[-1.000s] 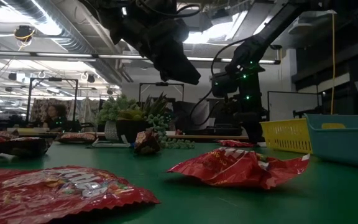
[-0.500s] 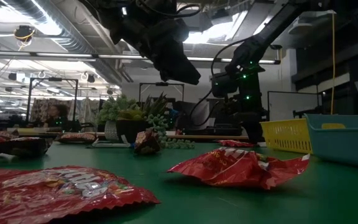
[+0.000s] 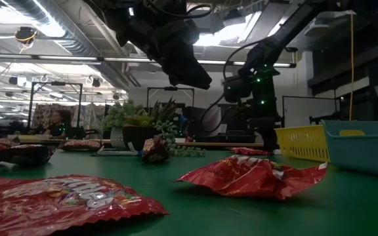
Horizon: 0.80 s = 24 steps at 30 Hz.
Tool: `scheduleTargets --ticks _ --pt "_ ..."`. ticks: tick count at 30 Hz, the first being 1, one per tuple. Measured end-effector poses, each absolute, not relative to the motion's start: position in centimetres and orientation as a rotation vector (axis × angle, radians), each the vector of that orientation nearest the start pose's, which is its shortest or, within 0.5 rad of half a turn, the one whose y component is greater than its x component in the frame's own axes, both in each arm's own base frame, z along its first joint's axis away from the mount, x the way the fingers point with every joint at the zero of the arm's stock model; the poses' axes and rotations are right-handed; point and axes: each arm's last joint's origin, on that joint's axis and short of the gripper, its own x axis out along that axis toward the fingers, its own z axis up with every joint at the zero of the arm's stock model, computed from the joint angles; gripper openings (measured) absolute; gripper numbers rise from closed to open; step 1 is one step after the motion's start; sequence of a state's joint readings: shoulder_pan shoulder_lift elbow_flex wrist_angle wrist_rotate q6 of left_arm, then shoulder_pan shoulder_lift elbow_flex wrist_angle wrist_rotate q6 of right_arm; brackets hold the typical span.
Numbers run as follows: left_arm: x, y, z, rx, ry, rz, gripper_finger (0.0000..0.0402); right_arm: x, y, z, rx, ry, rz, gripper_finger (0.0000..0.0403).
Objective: Sort candy
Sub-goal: Put the white chocolate into the blue bin
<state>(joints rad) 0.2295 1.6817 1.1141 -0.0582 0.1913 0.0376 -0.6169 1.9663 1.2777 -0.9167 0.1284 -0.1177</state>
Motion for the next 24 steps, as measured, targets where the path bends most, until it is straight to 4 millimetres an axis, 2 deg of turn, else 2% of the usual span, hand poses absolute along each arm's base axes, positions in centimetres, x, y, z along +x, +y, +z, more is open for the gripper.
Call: scheduleTargets --ticks 10,24 --pt "35.8 7.8 22.8 -0.097 0.612 0.027 0.0156 28.8 -21.8 16.1 0.269 1.571 -0.483 0.01" --pt "35.8 7.8 22.8 -0.098 0.612 0.027 0.0156 29.0 -22.4 18.0 0.275 1.574 -0.457 0.0101"
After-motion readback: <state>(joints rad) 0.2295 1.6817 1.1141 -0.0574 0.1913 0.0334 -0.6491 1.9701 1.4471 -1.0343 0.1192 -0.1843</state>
